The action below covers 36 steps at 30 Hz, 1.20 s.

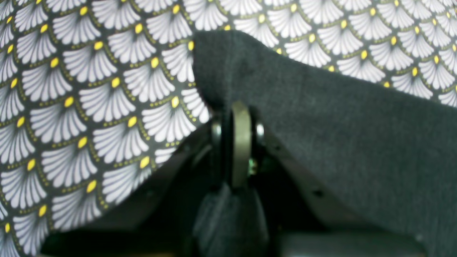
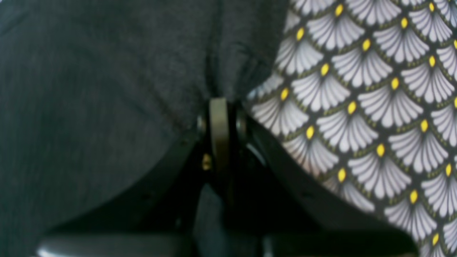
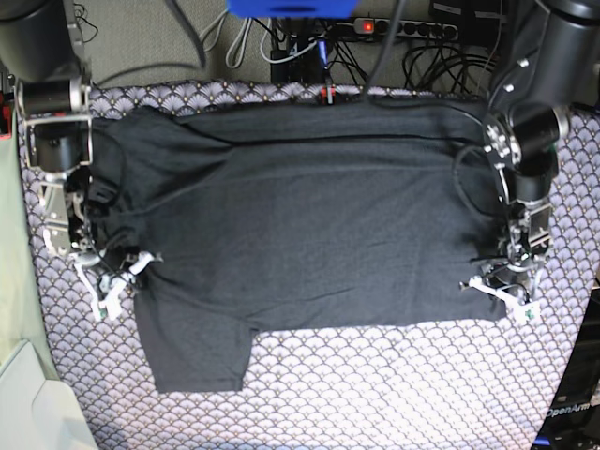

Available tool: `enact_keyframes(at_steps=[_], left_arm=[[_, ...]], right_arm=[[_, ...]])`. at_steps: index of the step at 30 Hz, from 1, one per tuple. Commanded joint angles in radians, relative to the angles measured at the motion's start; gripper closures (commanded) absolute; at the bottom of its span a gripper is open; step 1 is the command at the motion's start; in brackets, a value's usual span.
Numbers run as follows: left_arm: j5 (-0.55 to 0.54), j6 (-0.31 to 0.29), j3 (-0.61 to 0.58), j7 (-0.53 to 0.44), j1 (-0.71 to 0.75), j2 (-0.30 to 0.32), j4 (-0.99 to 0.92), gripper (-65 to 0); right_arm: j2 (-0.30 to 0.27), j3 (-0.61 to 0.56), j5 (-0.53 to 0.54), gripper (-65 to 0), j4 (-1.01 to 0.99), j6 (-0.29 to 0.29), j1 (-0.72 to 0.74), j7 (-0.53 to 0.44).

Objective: Fold the T-shirt properly
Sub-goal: 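Lift the side edges and fold them toward the collar with both grippers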

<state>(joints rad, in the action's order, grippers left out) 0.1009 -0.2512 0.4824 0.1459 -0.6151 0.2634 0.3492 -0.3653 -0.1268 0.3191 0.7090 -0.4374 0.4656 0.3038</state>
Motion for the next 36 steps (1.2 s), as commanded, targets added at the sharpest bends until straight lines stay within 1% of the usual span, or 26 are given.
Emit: enact_keyframes(at_steps=[1,4,5,9,14,17,21,23,26,28,33,36], left_arm=[[0.012,-0.012,-0.001,0.087,0.008,-0.005,0.038,-0.5],[0.012,-0.013,-0.001,0.165,0.065,-0.011,0.195,-0.5],[0.012,-0.013,-0.001,0.188,0.079,-0.022,0.236,-0.5],[0.012,-0.015,-0.001,0.255,0.126,-0.04,0.385,-0.5],[0.012,-0.015,0.0,0.358,0.16,-0.042,0.537,-0.5],[0.012,-0.017,0.0,0.401,0.185,-0.042,0.617,-0.5],[0.006,-0.017,0.0,0.45,0.228,-0.043,0.721,-0.5],[-0.036,-0.017,0.0,0.485,0.26,-0.039,0.773,-0.5],[-0.128,-0.017,0.0,0.539,0.314,-0.028,0.85,-0.5],[-0.168,-0.017,0.0,0.567,0.347,-0.005,0.899,-0.5],[-0.243,-0.017,0.0,0.642,0.444,0.0,1.012,-0.5],[-0.257,-0.017,0.0,0.671,0.492,0.0,1.08,-0.5]], right_arm=[[-0.016,0.013,-0.002,0.0,0.039,-0.002,0.002,0.01],[-0.024,0.082,-0.002,0.0,0.146,-0.002,-0.064,0.027],[-0.024,0.098,-0.002,0.0,0.176,-0.002,-0.078,0.039],[-0.025,0.146,-0.002,0.0,0.286,-0.002,-0.12,0.09],[-0.027,0.194,-0.002,0.0,0.416,-0.004,-0.184,0.12],[-0.027,0.221,-0.002,0.0,0.507,-0.004,-0.232,0.151],[-0.025,0.26,-0.002,0.0,0.611,-0.004,-0.305,0.16],[-0.025,0.281,-0.002,0.0,0.659,-0.004,-0.345,0.16],[-0.024,0.309,-0.002,0.0,0.723,-0.004,-0.4,0.16],[-0.024,0.316,-0.002,0.0,0.757,-0.005,-0.43,0.16],[-0.024,0.356,-0.002,0.0,0.837,-0.007,-0.508,0.16],[-0.027,0.369,-0.001,0.0,0.866,-0.008,-0.542,0.16]])
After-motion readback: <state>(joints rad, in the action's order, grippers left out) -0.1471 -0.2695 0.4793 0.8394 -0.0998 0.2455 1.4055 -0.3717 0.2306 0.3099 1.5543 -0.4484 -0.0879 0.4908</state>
